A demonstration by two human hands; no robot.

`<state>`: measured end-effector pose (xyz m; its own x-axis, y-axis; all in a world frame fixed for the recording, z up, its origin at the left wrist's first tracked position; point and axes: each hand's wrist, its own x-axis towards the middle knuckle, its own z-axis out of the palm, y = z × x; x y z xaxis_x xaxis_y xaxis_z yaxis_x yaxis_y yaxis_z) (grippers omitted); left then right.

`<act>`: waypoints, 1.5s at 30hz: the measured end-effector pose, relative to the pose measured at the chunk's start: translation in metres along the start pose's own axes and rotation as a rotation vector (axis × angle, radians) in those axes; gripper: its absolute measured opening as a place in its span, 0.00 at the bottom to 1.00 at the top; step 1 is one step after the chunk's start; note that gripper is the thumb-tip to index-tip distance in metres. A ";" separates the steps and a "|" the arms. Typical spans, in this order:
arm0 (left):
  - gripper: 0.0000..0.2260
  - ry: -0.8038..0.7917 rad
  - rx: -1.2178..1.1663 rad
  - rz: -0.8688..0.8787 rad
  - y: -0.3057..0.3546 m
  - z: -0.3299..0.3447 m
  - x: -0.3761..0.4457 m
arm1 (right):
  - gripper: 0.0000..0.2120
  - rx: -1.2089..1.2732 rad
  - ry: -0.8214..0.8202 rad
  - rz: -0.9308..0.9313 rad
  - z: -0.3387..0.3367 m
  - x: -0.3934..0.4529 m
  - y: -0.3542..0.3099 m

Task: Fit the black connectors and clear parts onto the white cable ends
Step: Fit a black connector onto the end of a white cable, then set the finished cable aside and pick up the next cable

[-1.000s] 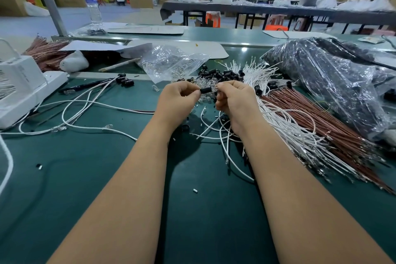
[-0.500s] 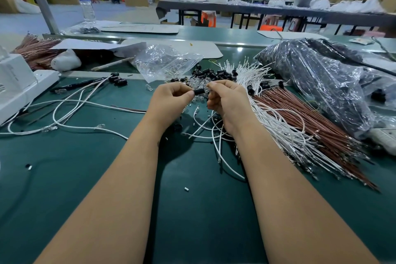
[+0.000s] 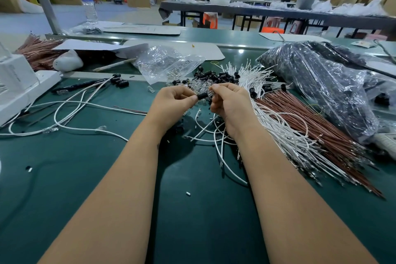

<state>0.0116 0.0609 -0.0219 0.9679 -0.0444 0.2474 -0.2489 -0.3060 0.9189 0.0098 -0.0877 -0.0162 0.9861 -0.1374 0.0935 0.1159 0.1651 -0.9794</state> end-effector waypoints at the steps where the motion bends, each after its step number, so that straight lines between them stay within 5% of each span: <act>1: 0.06 -0.003 -0.003 -0.002 0.000 0.000 0.000 | 0.05 0.001 0.001 0.002 0.000 0.000 0.000; 45: 0.08 0.043 -0.014 -0.012 0.005 0.013 0.001 | 0.10 0.056 -0.120 0.040 -0.001 -0.004 -0.003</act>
<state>0.0112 0.0468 -0.0209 0.9684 0.0004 0.2494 -0.2383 -0.2932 0.9259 0.0049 -0.0885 -0.0138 0.9969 -0.0121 0.0782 0.0789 0.2226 -0.9717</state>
